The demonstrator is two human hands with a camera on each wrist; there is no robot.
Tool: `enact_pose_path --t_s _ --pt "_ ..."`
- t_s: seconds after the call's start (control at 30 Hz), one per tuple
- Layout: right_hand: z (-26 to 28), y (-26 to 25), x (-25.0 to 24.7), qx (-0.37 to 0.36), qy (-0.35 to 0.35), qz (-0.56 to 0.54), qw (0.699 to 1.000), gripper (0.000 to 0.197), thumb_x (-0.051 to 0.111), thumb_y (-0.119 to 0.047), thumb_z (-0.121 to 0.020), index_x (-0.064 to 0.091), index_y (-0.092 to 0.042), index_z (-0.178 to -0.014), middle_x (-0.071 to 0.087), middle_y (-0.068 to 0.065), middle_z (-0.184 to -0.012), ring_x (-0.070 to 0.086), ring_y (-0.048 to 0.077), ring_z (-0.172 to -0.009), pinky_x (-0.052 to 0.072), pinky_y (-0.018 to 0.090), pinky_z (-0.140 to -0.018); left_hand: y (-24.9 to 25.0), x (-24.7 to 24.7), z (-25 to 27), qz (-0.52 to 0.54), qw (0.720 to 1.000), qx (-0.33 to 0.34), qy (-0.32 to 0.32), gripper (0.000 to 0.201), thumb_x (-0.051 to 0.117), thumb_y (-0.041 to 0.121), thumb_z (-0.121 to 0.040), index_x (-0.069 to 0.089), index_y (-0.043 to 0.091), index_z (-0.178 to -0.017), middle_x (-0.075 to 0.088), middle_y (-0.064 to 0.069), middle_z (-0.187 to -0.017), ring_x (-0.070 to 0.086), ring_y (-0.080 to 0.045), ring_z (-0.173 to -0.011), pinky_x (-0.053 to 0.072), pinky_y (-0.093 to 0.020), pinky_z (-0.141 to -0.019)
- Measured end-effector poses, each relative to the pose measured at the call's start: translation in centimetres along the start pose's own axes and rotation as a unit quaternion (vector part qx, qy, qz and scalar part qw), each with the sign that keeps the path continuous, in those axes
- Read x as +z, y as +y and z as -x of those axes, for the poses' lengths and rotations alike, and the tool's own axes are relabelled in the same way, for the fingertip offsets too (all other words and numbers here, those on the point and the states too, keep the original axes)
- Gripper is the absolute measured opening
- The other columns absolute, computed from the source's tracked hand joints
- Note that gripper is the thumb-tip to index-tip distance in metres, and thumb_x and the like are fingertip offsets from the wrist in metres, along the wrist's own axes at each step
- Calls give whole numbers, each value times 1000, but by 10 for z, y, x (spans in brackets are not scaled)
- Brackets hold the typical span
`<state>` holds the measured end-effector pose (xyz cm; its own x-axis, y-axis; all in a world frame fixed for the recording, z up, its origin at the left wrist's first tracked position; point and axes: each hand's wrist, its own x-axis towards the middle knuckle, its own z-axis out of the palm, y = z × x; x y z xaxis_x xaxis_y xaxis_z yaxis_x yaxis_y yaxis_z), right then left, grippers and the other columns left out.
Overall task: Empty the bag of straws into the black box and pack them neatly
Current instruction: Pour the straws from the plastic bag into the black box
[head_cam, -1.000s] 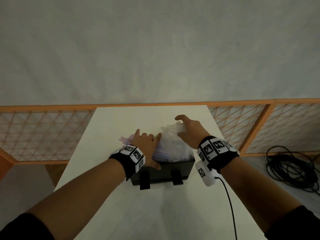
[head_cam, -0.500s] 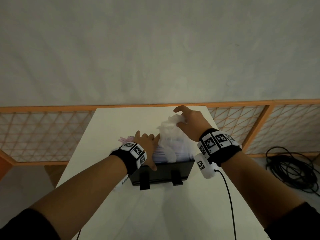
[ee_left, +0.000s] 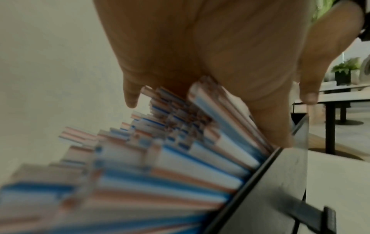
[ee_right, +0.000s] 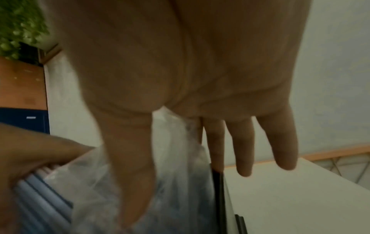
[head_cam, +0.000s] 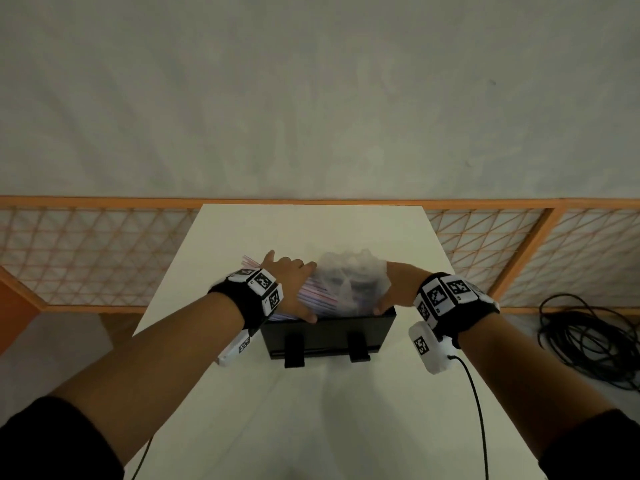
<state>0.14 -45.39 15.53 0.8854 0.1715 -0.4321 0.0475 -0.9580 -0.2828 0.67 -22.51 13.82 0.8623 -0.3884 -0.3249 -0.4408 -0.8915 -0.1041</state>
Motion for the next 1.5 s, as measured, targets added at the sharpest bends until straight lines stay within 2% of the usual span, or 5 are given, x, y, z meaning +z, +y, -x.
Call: enact_pose_path --t_s 0.1,0.2,0.5,0.8,1.5 --pt "4 -2 -12 -22 90 44 995 38 59 -20 -87 53 -3 -121 57 16 -125 54 32 -114 43 32 -89 -6 -8 7 178 977 -28 112 103 47 81 -69 17 23 -150 25 -2 -156 25 -22 -142 11 -50 -117" --pt "5 -2 -17 -28 106 -35 993 31 53 -13 -89 47 -2 -117 58 19 -111 60 37 -100 50 39 -77 -28 -5 15 392 845 -147 332 70 47 58 -90 34 15 -144 32 -7 -152 29 -24 -139 21 -39 -116" --pt "3 -8 -12 -23 144 -100 984 35 43 -1 -87 47 -9 -121 63 19 -100 59 31 -79 45 31 -64 -15 37 7 685 690 -203 116 81 26 73 -87 48 4 -124 62 -17 -100 61 -33 -80 52 -35 -68" --pt "8 -13 -25 -29 218 -149 964 38 55 -17 -92 48 -5 -127 63 15 -99 56 27 -90 36 23 -69 14 4 14 78 987 -47 135 116 45 84 -69 6 11 -150 6 -4 -160 2 -20 -147 -1 -52 -117" --pt "27 -19 -53 -62 185 -68 978 21 65 -22 -86 50 -20 -72 42 -5 -69 44 20 -81 31 25 -57 13 0 4 2 998 -57 37 117 67 78 -53 25 13 -141 46 -5 -136 43 -28 -126 13 -59 -113"
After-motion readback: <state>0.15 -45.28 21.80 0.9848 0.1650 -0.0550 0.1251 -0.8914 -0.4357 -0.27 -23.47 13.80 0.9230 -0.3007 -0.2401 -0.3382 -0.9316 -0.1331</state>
